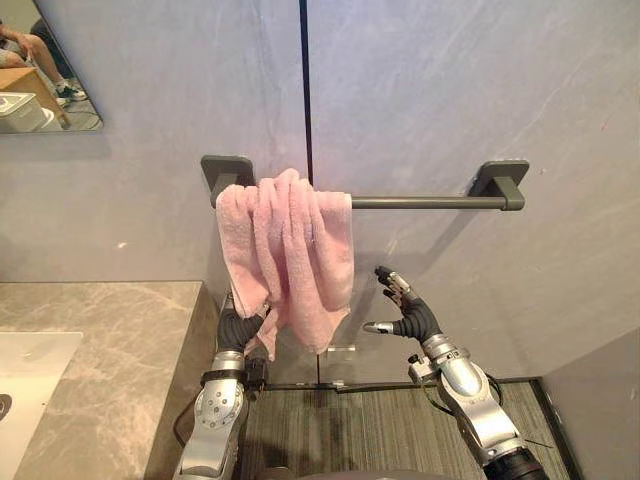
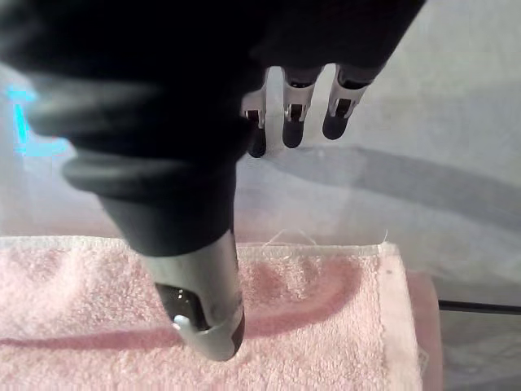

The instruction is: Organize washtable

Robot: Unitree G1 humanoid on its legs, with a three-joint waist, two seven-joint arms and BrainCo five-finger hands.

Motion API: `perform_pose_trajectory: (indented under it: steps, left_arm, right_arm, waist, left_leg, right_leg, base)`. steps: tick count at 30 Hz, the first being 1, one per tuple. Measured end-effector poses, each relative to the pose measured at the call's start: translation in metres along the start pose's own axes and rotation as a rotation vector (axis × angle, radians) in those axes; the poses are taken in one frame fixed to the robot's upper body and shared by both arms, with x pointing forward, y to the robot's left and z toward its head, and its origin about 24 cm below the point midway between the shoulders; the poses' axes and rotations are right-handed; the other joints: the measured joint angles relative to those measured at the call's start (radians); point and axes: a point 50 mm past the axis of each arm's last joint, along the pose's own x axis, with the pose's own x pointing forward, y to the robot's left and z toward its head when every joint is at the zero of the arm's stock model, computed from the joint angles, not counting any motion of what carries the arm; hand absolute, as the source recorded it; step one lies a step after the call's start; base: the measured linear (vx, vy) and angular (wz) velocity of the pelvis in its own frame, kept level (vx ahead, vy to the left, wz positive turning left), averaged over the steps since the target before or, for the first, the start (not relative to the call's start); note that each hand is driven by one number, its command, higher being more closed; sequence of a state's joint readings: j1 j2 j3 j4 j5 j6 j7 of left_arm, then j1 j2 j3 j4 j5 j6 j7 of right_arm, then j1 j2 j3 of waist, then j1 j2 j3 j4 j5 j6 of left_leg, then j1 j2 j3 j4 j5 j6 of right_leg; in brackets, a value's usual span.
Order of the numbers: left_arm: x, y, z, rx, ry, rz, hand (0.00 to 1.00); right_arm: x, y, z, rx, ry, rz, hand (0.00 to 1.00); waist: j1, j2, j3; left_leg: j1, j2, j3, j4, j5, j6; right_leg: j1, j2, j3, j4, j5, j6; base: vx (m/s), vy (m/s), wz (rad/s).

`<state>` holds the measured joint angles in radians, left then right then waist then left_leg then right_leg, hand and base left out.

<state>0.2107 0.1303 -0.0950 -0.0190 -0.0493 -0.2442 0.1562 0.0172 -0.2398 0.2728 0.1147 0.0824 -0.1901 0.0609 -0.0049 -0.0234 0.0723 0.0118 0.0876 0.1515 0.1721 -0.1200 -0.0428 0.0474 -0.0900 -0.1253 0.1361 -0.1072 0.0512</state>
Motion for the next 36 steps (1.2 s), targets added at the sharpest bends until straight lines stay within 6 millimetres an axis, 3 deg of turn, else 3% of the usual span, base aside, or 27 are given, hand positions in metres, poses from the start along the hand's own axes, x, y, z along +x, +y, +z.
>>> perform_pose_trajectory:
  steps: [6, 18, 19, 36]
  left_arm:
    - [-0.001, -0.005, -0.003, -0.015, 0.016, -0.019, 1.00]
    - [-0.002, -0.011, -0.004, -0.027, 0.021, -0.038, 1.00]
    - [-0.003, -0.012, -0.004, -0.029, 0.021, -0.043, 1.00]
    - [-0.003, -0.013, -0.004, -0.041, 0.021, -0.034, 1.00]
  right_arm:
    - [0.006, 0.004, -0.008, 0.023, 0.035, -0.013, 0.00]
    - [0.019, 0.016, -0.004, 0.019, 0.020, 0.028, 0.00]
    - [0.021, 0.017, -0.003, 0.019, 0.016, 0.031, 1.00]
    - [0.031, 0.030, 0.002, 0.021, 0.002, 0.079, 1.00]
  waist:
    - [0.019, 0.001, -0.018]
    - [0.020, -0.013, -0.029]
    - [0.020, -0.013, -0.029]
    - [0.022, -0.018, -0.033]
  left_leg:
    - [0.000, 0.000, -0.013, -0.035, 0.028, -0.007]
    - [-0.014, 0.000, -0.019, -0.037, 0.032, -0.008]
    - [-0.015, 0.000, -0.019, -0.037, 0.033, -0.007]
    - [-0.009, 0.004, -0.036, -0.068, 0.062, -0.012]
  right_leg:
    - [-0.010, 0.003, -0.010, 0.003, 0.000, 0.000]
    - [-0.017, 0.004, -0.017, -0.002, 0.001, -0.001]
    - [-0.017, 0.004, -0.018, -0.003, 0.001, -0.001]
    - [-0.016, 0.012, -0.030, -0.004, 0.008, -0.011]
  base:
    - [-0.04, -0.022, 0.07]
    - [0.00, -0.004, 0.01]
    - [0.00, 0.000, 0.00]
    - [-0.02, -0.006, 0.02]
